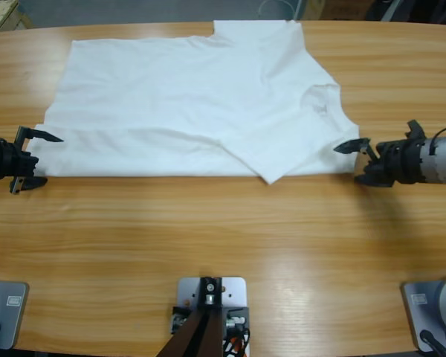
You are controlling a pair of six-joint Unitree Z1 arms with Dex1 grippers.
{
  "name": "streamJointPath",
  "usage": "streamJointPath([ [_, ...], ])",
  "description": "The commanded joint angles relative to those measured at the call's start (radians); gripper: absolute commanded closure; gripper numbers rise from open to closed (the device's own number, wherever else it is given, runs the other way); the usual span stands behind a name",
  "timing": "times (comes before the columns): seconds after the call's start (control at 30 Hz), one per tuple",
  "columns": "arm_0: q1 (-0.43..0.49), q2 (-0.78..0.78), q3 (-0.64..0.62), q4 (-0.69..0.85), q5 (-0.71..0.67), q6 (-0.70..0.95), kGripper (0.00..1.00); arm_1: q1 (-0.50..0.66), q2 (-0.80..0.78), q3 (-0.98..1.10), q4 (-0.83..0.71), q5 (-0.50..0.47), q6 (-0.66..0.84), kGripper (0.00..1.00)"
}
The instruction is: Fold clothes
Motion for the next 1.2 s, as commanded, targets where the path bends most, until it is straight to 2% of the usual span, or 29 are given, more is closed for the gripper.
streamJointPath([
  [0.03, 0.022, 0.104, 0.056, -0.015, 0.023, 0.021, 0.018, -0.004, 0.115, 0.038, -0.090, 0.023, 0.017, 0.345],
  [0.1, 0.032, 0.109, 0.056, -0.021, 0.022, 0.027, 0.039, -0.004, 0.119, 0.049, -0.104, 0.021, 0.014, 0.741],
  [0.13, 0.036, 0.110, 0.056, -0.029, 0.020, 0.035, 0.173, -0.004, 0.119, 0.058, -0.111, 0.017, 0.014, 0.955],
  [0.17, 0.037, 0.109, 0.055, -0.039, 0.018, 0.044, 0.417, -0.004, 0.120, 0.065, -0.116, 0.013, 0.013, 1.000],
  [0.23, 0.037, 0.099, 0.054, -0.052, 0.012, 0.065, 0.959, -0.004, 0.114, 0.071, -0.116, 0.010, 0.007, 1.000],
  [0.27, 0.037, 0.091, 0.056, -0.052, 0.011, 0.073, 1.000, -0.004, 0.107, 0.071, -0.108, 0.008, 0.002, 1.000],
  [0.57, 0.037, 0.017, 0.089, -0.036, -0.009, 0.159, 1.000, -0.004, 0.036, 0.059, 0.008, -0.031, -0.080, 1.000],
  [0.7, 0.037, -0.019, 0.089, 0.010, -0.006, 0.178, 1.000, -0.004, -0.041, 0.057, 0.119, -0.076, -0.118, 1.000],
  [0.87, 0.026, -0.145, 0.085, 0.155, -0.004, 0.172, 1.000, -0.004, -0.131, 0.033, 0.277, -0.090, -0.120, 1.000],
  [1.07, 0.004, -0.219, 0.132, 0.205, 0.000, 0.137, 1.000, 0.047, -0.144, 0.034, 0.320, -0.082, -0.101, 1.000],
  [1.2, -0.027, -0.262, 0.094, 0.308, 0.004, 0.125, 1.000, 0.089, -0.200, 0.030, 0.388, -0.079, -0.067, 1.000],
])
